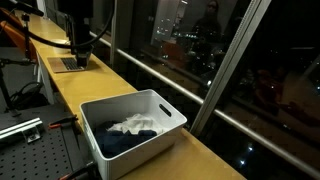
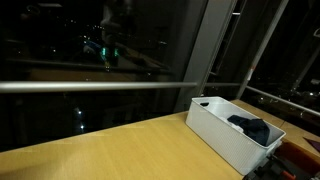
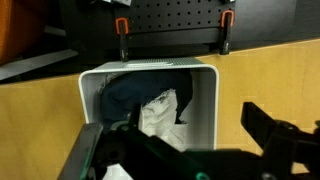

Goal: Remove the items from the storage box and put them on the table then place them back.

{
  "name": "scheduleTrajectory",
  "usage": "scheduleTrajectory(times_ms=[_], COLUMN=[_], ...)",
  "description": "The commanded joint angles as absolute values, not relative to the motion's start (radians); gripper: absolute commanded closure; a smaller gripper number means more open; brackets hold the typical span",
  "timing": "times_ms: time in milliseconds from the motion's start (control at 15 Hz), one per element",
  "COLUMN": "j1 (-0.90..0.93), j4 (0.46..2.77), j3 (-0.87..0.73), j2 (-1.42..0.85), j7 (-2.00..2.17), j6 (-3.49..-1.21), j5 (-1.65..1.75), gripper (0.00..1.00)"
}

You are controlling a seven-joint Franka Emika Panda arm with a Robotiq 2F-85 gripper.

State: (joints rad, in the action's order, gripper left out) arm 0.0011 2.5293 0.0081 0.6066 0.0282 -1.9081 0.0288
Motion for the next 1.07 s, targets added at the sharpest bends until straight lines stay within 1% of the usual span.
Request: scheduleTrajectory(times_ms=[0, 867, 1000], j1=[0.000, 0.000, -0.005], j4=[2.527, 2.527, 2.488], j3=[0.010, 0.010, 0.004], j2=[0.606, 0.606, 0.578], j7=[0.028, 0.028, 0.011], j6=[-1.906, -1.906, -1.906], j5=[0.028, 0.028, 0.044], gripper=[0.00, 0.00, 0.00])
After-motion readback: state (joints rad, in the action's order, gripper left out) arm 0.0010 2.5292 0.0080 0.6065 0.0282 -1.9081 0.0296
